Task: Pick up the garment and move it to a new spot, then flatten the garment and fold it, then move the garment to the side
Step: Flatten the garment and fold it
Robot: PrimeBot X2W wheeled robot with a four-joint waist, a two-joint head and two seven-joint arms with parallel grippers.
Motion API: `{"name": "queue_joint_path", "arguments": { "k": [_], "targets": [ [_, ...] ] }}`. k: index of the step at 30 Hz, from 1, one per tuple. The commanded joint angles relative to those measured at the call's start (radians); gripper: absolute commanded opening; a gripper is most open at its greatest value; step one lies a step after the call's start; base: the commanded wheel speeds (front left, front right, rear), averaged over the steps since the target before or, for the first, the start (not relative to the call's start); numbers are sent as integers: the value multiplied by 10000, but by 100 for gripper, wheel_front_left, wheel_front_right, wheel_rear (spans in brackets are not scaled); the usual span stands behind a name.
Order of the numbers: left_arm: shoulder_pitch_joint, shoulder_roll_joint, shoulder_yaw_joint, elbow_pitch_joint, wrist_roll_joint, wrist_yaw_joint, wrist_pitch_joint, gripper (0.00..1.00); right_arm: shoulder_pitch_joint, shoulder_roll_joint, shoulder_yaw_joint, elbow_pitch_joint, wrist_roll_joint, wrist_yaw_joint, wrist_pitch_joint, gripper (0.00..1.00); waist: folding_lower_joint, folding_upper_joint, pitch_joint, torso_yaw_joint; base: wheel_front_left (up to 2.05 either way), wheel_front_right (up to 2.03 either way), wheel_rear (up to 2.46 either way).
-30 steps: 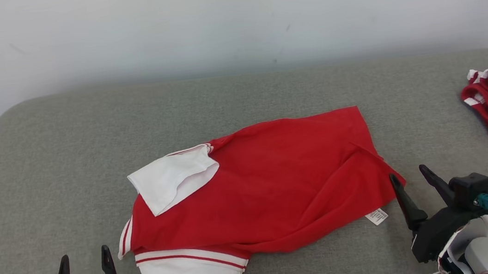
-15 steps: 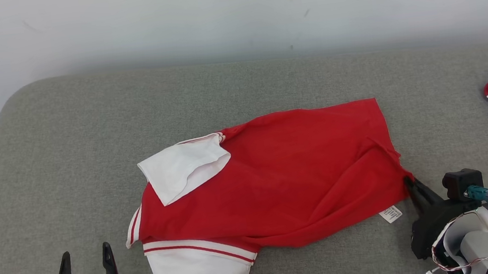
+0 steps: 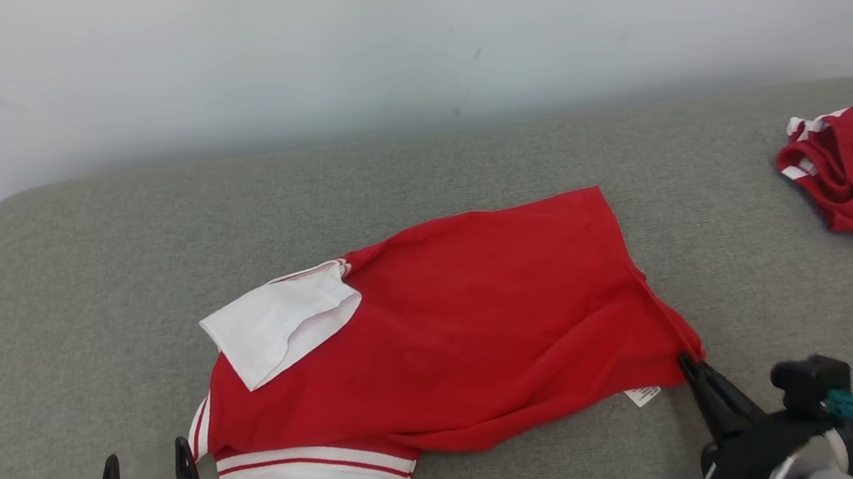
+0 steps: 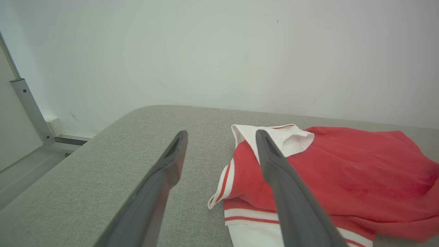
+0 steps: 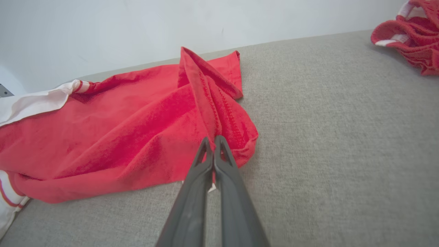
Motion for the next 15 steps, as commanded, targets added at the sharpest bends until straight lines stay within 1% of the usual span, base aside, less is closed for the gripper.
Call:
{"name": "queue_joint_path", "arguments": {
  "k": [1, 6, 7, 12, 15],
  "targets": [
    [152, -5, -6, -58, -58, 12, -32, 100, 563, -47, -154, -569, 295, -28, 136, 0, 0, 0, -83, -173, 0, 0, 0],
    [163, -5, -24, -72, -43, 2, -30, 100, 2118, 79, -708, -2347, 992, -28, 936, 0, 0, 0, -63, -282, 0, 0, 0],
    [163, -5, -24, -72, -43, 2, -30, 100, 2118, 79, -708, -2347, 992, -28, 936, 0, 0, 0, -63, -282, 0, 0, 0],
    [202, -5, -45, -100, -4, -26, -30, 100, 3584, 485, -1669, -4002, 1307, -26, 1781, 0, 0, 0, -37, -299, 0, 0, 0],
    [212, -5, -15, -123, 35, -51, -30, 100, 4320, 818, -2262, -4606, 1304, -28, 2489, 0, 0, 0, -28, -296, 0, 0, 0]
  ]
}}
